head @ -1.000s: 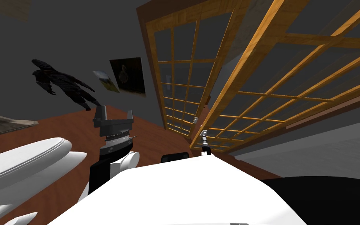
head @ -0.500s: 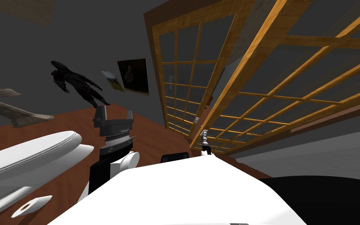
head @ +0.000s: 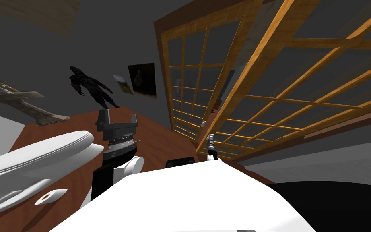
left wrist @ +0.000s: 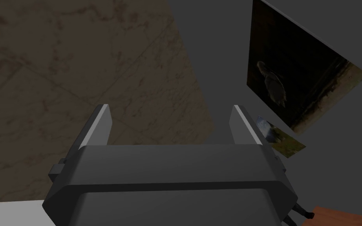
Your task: Pull the door open
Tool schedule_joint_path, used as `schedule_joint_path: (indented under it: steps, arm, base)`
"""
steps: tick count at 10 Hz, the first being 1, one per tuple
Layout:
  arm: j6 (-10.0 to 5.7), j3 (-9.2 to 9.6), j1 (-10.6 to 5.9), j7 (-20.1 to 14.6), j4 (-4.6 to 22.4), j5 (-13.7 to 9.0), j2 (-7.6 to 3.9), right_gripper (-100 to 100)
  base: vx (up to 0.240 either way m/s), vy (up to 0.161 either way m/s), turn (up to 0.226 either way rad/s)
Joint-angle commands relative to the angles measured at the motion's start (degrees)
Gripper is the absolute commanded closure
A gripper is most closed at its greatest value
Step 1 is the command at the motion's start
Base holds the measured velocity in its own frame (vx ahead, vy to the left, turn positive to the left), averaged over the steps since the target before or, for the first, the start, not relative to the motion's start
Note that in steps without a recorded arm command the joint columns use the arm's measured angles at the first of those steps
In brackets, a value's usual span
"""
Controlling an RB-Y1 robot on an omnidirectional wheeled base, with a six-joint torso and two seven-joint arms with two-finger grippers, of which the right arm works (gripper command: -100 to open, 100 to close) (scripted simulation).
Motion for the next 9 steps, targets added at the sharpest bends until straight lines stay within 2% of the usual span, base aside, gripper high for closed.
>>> schedule_joint_path:
  steps: [1,2,3,5,6,9]
  arm:
    - [0.84,-0.38,1.31,-2.9,-0.8,-1.5,-0.96,100]
    - [0.84,-0.38,1.31,-3.1,-0.8,-1.5,-0.96,100]
    - [-1.18,0.48,-0.87,-4.0,1.4,-1.7,-0.14,-100]
    - [-1.24,0.8,-1.2,-6.4,1.6,-2.6,-0.08,-100]
    - [-1.24,0.8,-1.2,-6.4,1.6,-2.6,-0.08,-100]
    - [-1.37,1.52,-1.92,-11.5,2.0,-4.5,0.05,-100]
  base:
    - [-0.061,-0.026,0.105]
    - [-0.048,-0.03,0.053]
    - [-0.056,0.0,0.088]
    - [-0.067,-0.003,0.069]
    - [-0.037,-0.017,0.006]
    - [-0.074,-0.031,0.025]
